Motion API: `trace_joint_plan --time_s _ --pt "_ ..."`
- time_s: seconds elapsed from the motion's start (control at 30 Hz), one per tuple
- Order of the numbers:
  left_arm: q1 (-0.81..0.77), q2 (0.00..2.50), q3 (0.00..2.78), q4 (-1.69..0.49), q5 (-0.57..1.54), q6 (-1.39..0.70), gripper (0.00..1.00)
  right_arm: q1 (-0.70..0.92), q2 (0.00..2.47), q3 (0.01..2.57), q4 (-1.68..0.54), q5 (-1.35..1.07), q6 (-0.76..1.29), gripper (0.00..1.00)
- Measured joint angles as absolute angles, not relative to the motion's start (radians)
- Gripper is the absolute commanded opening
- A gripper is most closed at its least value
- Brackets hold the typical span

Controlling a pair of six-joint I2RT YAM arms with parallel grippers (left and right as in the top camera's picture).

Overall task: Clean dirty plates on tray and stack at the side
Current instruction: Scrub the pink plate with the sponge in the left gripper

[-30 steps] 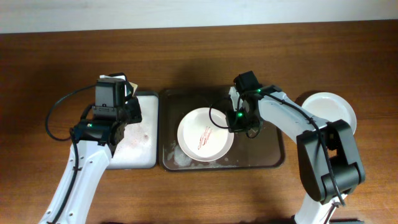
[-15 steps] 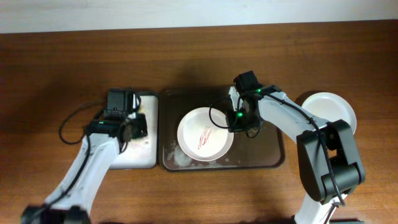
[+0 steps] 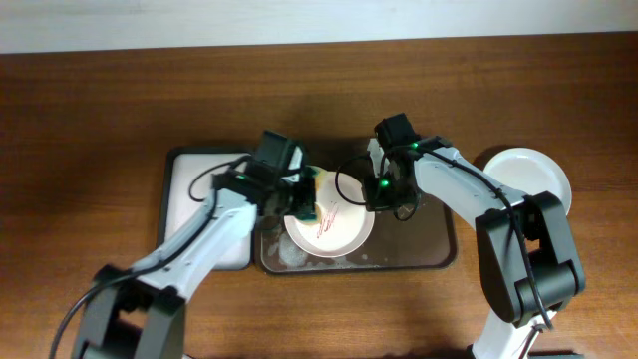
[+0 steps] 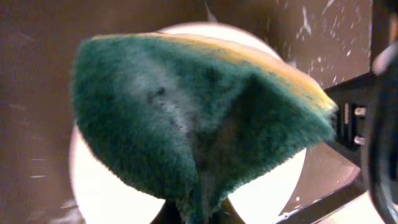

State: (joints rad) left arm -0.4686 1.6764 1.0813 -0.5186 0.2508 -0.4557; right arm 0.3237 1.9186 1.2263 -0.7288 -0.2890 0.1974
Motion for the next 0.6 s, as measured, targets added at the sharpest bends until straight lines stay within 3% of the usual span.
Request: trace_joint_plan --time_s 0.03,0.13,0.33,0.47,0.53,0.6 --pt "-0.503 1.703 1.081 -0.496 0.251 -0.491 0.00 0.323 1.919 1.227 -0.715 -0.289 0.206 0.27" --pt "-0.560 1.731 1.081 -0.477 0.250 -0.548 0.00 0.323 1.919 1.227 -0.648 -0.286 0.214 0.25" --pt "-0.575 1.745 1.081 -0.476 0.180 -0.646 0.00 0.323 1.919 1.226 -0.604 -0.262 0.315 0.05" --pt "-0.575 1.745 1.081 -0.476 0.160 -0.694 0.00 0.323 1.929 1.227 -0.615 -0.259 0.442 0.04" --pt "-0.575 1.745 1.081 -0.476 0.152 -0.717 0.00 0.323 1.930 1.227 -0.617 -0.259 0.476 0.14" --pt "-0.577 1.745 1.081 -0.476 0.141 -0.727 0.00 0.323 1.943 1.227 -0.632 -0.235 0.495 0.10"
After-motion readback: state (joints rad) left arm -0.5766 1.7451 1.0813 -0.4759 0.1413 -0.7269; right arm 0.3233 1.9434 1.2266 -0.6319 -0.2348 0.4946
